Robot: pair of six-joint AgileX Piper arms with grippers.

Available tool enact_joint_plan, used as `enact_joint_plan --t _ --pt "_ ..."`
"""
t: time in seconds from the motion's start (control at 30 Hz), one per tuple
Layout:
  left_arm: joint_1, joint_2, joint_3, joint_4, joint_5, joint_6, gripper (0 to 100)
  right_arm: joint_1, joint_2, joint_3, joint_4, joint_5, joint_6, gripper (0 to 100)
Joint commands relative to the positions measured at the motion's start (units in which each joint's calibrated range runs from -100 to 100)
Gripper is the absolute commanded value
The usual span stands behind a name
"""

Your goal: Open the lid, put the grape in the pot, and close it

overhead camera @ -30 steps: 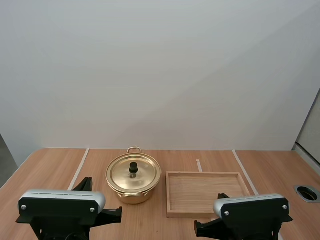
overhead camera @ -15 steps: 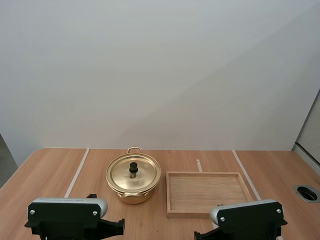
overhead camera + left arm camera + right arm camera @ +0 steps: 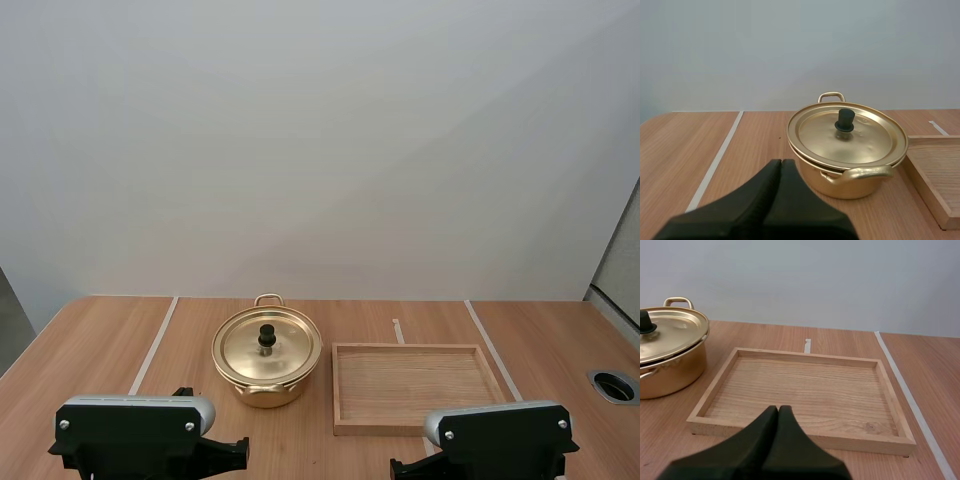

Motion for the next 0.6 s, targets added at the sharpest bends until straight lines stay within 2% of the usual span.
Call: enact_joint_plan --t 0.0,0.57 --pt "0.07 -0.36 0.14 0.50 -2.00 -0.52 0 -0.14 -0.41 0.03 -0.37 -0.76 0.13 0" --pt "0.07 -3.16 0.14 0.50 -5.26 -0.52 0 -0.21 -3.23 0.03 -0.36 -2.51 0.13 0"
